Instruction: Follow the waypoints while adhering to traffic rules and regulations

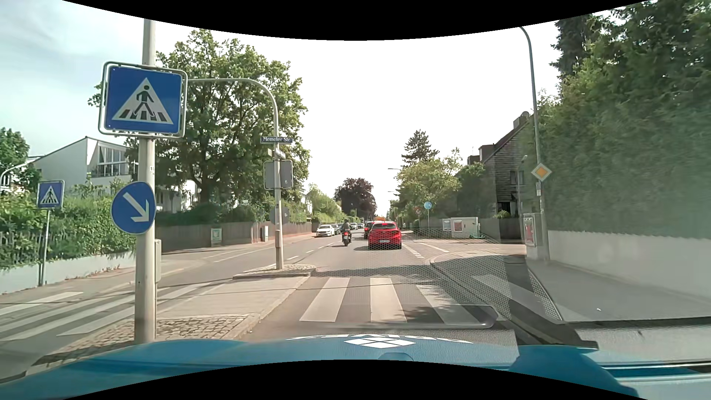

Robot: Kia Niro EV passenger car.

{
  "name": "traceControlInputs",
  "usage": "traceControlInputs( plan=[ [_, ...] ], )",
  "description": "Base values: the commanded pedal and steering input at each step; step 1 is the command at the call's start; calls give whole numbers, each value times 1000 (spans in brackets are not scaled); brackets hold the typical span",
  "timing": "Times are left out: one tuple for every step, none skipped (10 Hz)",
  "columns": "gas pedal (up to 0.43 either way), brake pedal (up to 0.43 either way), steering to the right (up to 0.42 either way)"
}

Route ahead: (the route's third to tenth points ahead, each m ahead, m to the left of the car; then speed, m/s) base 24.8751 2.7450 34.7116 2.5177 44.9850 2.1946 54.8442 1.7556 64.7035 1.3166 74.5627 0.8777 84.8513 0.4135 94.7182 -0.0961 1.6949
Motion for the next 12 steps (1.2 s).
traceControlInputs(
  plan=[
    [0, 159, 1],
    [0, 152, 1],
    [0, 146, 4],
    [0, 134, 5],
    [0, 134, 3],
    [0, 140, 2],
    [0, 146, 2],
    [0, 165, 2],
    [0, 165, 2],
    [0, 177, 2],
    [0, 177, 2],
    [0, 171, 2]
  ],
)
